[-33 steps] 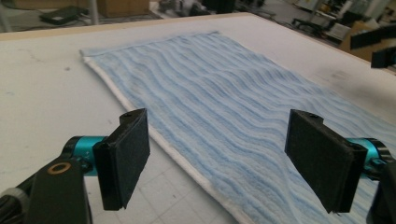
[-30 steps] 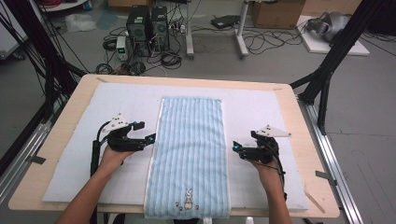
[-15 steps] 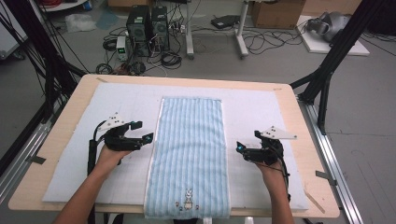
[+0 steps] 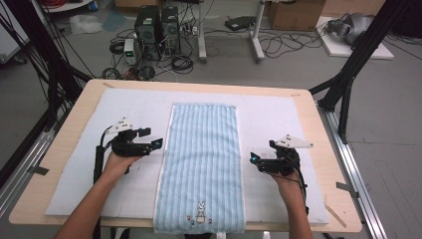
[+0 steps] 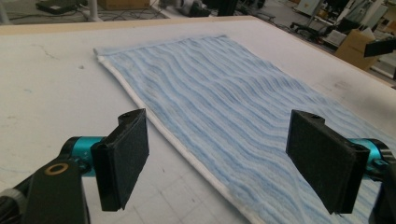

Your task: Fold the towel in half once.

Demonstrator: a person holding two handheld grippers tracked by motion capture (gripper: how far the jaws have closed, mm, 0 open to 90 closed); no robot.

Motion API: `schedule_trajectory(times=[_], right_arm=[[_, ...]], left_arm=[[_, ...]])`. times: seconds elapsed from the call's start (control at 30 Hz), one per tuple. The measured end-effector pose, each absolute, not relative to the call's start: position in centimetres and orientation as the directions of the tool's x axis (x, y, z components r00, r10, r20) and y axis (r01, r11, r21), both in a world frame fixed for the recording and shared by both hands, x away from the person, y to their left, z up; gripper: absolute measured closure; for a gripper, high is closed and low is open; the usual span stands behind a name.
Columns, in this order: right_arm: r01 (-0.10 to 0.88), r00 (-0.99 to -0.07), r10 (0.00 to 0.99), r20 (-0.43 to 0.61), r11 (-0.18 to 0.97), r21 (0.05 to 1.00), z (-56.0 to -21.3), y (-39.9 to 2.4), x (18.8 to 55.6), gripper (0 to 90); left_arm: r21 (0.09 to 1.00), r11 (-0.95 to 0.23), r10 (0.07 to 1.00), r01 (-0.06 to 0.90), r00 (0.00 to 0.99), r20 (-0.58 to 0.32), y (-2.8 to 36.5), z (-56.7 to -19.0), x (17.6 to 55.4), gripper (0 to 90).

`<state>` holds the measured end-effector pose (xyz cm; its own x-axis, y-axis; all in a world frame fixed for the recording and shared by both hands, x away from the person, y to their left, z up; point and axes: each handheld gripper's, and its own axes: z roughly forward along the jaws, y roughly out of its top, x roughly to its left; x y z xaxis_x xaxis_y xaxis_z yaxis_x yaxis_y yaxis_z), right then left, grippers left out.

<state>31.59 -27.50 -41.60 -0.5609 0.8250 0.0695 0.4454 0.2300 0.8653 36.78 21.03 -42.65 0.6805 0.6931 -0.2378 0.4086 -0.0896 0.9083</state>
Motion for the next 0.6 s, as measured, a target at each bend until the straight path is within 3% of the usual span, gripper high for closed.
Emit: schedule_trajectory(times=[0.3,0.37,0.6], right_arm=[[0.452,-0.568,0.820,0.078,0.231,0.862,-41.6,-27.3,31.6,11.1],[0.457,-0.571,0.817,0.082,0.234,0.858,-41.7,-27.1,31.6,11.1],[0.458,-0.576,0.814,0.080,0.239,0.856,-41.8,-26.8,31.7,11.1]], left_arm=[[0.874,-0.088,0.750,0.477,0.609,-0.257,20.3,-42.0,40.6,23.8],[0.861,-0.080,0.737,0.502,0.611,-0.288,20.1,-42.0,41.6,30.0],[0.824,-0.148,0.782,0.548,0.574,-0.241,18.2,-43.0,44.6,31.6]])
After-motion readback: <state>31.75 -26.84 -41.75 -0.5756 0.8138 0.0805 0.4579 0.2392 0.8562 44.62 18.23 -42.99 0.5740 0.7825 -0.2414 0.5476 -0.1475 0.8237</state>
